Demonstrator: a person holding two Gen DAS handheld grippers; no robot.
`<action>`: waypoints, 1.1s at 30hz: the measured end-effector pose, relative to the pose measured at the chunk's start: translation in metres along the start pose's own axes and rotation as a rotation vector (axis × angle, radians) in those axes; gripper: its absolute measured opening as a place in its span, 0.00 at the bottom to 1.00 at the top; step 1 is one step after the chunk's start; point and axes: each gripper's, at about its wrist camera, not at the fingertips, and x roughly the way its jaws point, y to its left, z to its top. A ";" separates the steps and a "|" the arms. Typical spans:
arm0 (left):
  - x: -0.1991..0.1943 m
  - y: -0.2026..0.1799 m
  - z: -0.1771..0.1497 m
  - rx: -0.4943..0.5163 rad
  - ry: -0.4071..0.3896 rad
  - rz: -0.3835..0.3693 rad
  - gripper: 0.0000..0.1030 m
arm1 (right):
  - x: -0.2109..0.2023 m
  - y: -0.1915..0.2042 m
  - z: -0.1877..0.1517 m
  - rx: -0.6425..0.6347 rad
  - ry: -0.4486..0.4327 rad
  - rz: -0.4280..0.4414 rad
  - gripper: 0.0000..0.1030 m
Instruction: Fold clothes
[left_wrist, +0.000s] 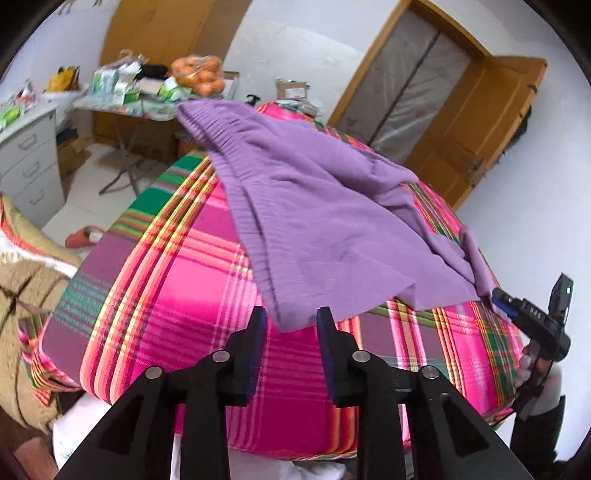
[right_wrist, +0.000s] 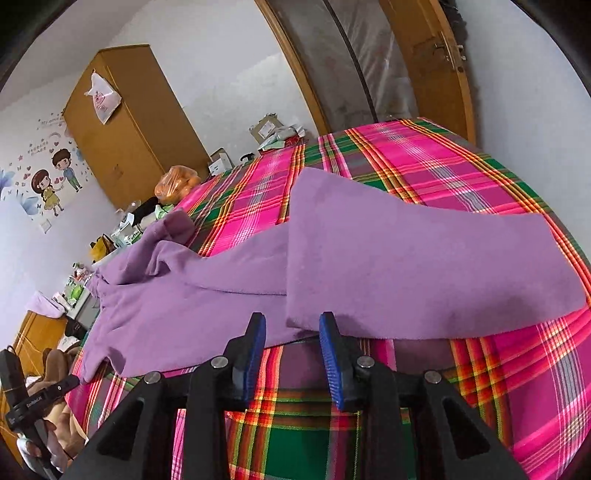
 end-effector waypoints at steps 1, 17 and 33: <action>0.001 0.001 0.002 -0.013 -0.008 -0.015 0.39 | 0.003 -0.001 0.000 0.006 0.001 -0.001 0.30; 0.039 0.011 0.050 -0.099 -0.053 -0.053 0.47 | 0.012 -0.003 0.001 0.038 0.018 -0.004 0.30; 0.044 -0.001 0.028 -0.112 0.023 -0.202 0.12 | 0.016 -0.009 0.004 0.090 0.016 0.004 0.32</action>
